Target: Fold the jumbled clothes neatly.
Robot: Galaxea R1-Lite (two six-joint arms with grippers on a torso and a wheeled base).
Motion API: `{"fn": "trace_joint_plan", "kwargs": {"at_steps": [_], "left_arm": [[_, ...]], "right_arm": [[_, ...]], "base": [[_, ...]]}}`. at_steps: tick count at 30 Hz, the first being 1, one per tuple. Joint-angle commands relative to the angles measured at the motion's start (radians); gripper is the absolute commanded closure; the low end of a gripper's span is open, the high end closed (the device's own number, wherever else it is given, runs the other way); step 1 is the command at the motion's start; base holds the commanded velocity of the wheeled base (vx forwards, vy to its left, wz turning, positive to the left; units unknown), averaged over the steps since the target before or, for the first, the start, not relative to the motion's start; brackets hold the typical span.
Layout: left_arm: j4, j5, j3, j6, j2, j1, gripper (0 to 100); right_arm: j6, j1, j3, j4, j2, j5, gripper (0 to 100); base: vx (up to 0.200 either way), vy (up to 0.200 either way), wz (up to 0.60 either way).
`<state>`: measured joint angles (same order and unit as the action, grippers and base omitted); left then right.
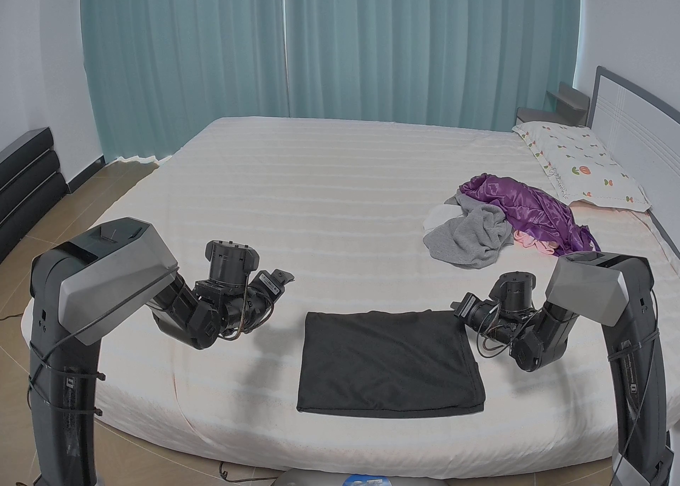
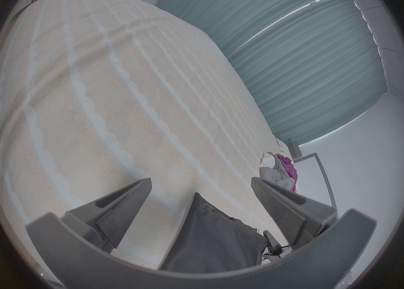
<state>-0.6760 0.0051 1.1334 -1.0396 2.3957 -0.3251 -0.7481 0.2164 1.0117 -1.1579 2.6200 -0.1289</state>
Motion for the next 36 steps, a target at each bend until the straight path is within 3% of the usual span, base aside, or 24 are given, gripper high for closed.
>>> {"fn": "trace_joint_plan", "kwargs": {"at_steps": [1,36], "left_arm": [[-0.001,-0.001,0.000,0.000,0.000,0.000,0],[0.001,0.001,0.000,0.001,0.002,0.000,0]], "right_arm": [[0.000,-0.003,0.005,0.001,0.000,0.000,100],[-0.007,-0.018,0.064,0.087,0.002,0.008,100]], "base": [[0.000,0.000,0.00],[0.000,0.000,0.00]]}}
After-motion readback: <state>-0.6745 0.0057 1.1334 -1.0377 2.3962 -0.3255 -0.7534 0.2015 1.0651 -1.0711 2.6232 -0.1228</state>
